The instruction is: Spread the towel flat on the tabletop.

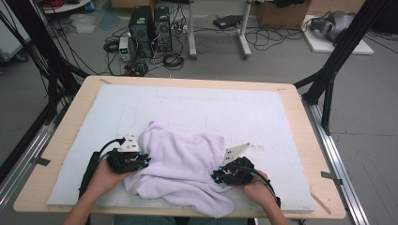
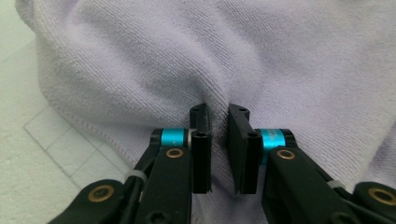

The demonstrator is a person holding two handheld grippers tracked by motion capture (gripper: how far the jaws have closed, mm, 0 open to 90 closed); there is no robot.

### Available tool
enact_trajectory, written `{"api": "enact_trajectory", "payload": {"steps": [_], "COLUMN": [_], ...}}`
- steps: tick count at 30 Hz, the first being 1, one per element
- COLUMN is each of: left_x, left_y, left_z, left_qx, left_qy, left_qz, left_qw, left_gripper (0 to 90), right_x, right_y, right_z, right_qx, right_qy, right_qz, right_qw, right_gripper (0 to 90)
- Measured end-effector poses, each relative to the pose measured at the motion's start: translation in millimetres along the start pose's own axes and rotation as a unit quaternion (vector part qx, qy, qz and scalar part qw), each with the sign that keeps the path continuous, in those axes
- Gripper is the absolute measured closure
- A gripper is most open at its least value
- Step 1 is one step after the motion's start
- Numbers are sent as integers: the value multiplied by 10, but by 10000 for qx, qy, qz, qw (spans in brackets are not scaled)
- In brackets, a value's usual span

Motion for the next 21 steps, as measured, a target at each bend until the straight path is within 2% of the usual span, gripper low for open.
{"api": "enact_trajectory", "payload": {"steps": [5,11,13,14,17,18,20,21], "left_x": [-94,-206,-239,-259,-336,-358,-414,-433], "left_y": [-43,-140,-146,-137,-61,-34,39,85], "left_z": [90,233,246,238,174,150,71,9], "left_qx": [119,200,250,249,181,160,151,125], "left_qy": [11,-160,-206,-220,-249,-221,-174,-80], "left_qz": [52,114,142,179,355,397,501,565], "left_qw": [9999,9996,9994,9993,9989,9988,9985,9983], "left_gripper": [821,826,819,797,648,609,569,566], "right_x": [-46,-175,-224,-261,-382,-436,-507,-521], "right_y": [-45,-162,-183,-179,-144,-117,-64,-44], "right_z": [-114,-324,-366,-367,-283,-211,-75,-18], "right_qx": [-22,-91,-109,-53,96,165,264,309], "right_qy": [91,141,183,202,112,0,-195,-275], "right_qz": [-15,24,45,108,319,431,526,513], "right_qw": [10000,9999,9998,9997,9994,9989,9981,9978], "right_gripper": [855,856,834,795,698,665,643,639]}}
Point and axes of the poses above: each handheld gripper's, and its own axes: x roughly forward along the jaws, y roughly out of its top, z roughly to its right, the point moved 5 cm from there along x, roughly forward along the jaws, and after that the axes turned 15 degrees about -z, right-handed, at the moved point
